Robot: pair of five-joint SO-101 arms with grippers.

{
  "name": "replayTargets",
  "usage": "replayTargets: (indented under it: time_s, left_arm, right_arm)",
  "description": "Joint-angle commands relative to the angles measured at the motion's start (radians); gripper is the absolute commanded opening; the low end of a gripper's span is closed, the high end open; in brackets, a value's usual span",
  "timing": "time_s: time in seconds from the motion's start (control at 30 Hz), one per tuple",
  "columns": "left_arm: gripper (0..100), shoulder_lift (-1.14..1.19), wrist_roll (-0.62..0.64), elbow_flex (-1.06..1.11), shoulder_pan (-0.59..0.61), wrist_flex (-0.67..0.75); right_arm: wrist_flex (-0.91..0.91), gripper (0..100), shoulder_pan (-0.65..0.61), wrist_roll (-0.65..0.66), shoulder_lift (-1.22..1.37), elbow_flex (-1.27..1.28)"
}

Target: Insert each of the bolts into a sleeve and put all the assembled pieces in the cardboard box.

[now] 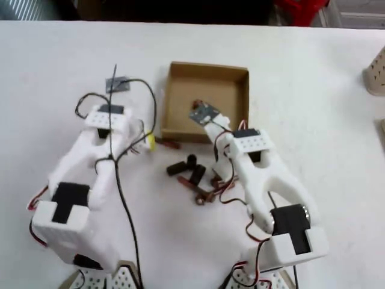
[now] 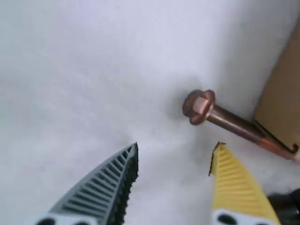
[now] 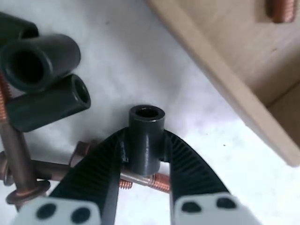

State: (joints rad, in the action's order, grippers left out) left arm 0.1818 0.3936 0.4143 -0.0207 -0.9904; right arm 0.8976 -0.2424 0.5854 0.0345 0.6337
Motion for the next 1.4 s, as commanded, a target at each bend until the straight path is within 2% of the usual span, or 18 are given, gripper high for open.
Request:
replayTargets:
  time_s: [0.0,0.13,0.33,0.57,0.73,0.87,1.1,1.37]
  left_arm:
    - [28,-0.134,-0.015,0.066,-0.012,0.089]
    - [28,-0.182,-0.015,0.117,-0.033,0.141]
    - [28,-0.073,-0.012,0.029,-0.07,0.144]
    - [28,0.068,-0.008,-0.146,-0.071,0.069]
    - [28,0.142,0.057,-0.232,-0.068,0.055]
    - [28,0.162,0.061,-0.25,-0.048,0.029]
    - [28,0.165,0.061,-0.258,0.008,-0.107]
    - [28,0.168,0.058,-0.256,-0.033,-0.15]
  right_arm:
    - [-0.012,1.7,-0.012,0.003,-0.035,0.0]
    - [-0.012,1.7,-0.012,0.003,-0.035,0.0]
    - [-0.012,1.7,-0.013,0.003,-0.035,0.0]
    - [-0.012,1.7,-0.013,0.005,-0.035,0.002]
    - [-0.013,1.7,-0.024,0.051,-0.045,0.023]
    - [-0.018,1.7,-0.028,0.055,-0.045,0.026]
    - [-0.018,1.7,-0.028,0.058,-0.045,0.026]
    - [-0.018,1.7,-0.028,0.06,-0.045,0.025]
